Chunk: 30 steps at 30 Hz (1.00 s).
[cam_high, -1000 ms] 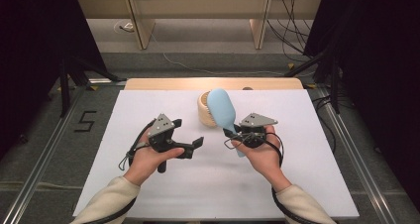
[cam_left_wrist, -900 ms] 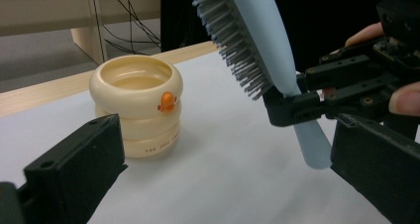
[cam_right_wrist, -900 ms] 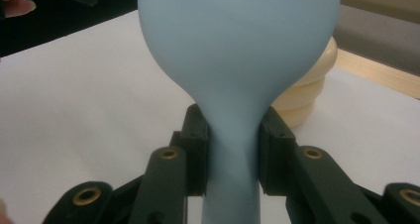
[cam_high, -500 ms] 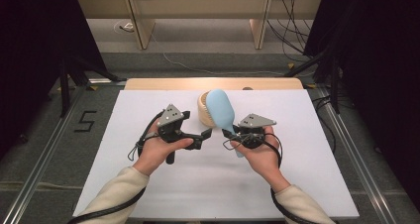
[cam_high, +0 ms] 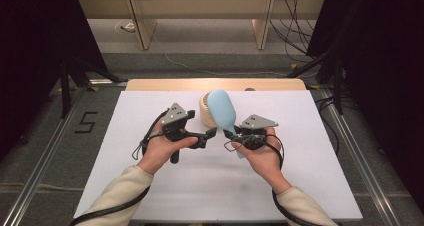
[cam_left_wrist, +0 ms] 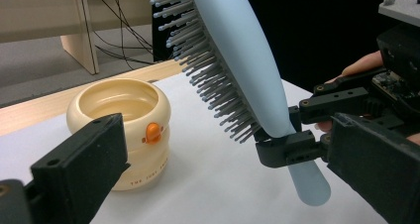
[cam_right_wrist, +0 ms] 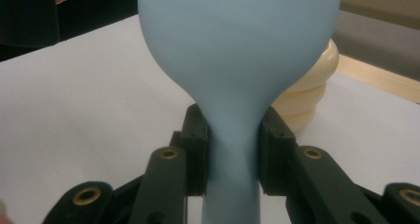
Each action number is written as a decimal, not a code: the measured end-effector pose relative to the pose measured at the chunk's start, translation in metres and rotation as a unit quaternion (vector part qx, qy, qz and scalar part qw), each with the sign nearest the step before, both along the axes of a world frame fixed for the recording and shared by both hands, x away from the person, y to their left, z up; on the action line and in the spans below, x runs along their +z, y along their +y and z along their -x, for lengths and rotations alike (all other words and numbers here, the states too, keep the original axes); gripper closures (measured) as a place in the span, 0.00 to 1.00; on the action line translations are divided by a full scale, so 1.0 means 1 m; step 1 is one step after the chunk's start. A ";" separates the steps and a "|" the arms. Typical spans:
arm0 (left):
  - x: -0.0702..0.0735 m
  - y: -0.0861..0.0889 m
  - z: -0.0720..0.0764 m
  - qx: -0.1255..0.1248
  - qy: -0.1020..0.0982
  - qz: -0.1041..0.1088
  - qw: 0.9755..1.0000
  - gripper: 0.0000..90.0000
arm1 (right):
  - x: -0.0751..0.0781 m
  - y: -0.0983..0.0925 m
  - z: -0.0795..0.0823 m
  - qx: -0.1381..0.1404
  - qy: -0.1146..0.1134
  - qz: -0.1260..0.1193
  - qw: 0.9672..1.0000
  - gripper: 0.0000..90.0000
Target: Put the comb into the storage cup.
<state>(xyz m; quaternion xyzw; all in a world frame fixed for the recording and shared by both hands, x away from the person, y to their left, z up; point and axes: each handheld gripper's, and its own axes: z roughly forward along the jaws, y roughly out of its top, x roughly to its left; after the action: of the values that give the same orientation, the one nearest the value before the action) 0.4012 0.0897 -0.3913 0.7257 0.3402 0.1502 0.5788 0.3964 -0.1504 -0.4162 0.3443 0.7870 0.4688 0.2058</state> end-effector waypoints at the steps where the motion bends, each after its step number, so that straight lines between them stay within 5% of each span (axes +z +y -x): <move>1: 0.000 0.000 0.000 -0.001 0.000 0.000 1.000 0.02 | 0.000 0.001 0.000 0.000 -0.001 -0.001 1.000 0.78; 30: 0.002 -0.011 -0.015 0.009 0.005 0.018 1.000 0.04 | -0.001 0.012 0.002 0.007 -0.010 -0.011 1.000 0.78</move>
<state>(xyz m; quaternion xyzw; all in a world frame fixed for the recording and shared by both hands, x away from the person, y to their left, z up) 0.4160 0.0783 -0.3893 0.7129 0.3523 0.1452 0.5886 0.3943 -0.1388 -0.4169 0.3361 0.7821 0.4823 0.2067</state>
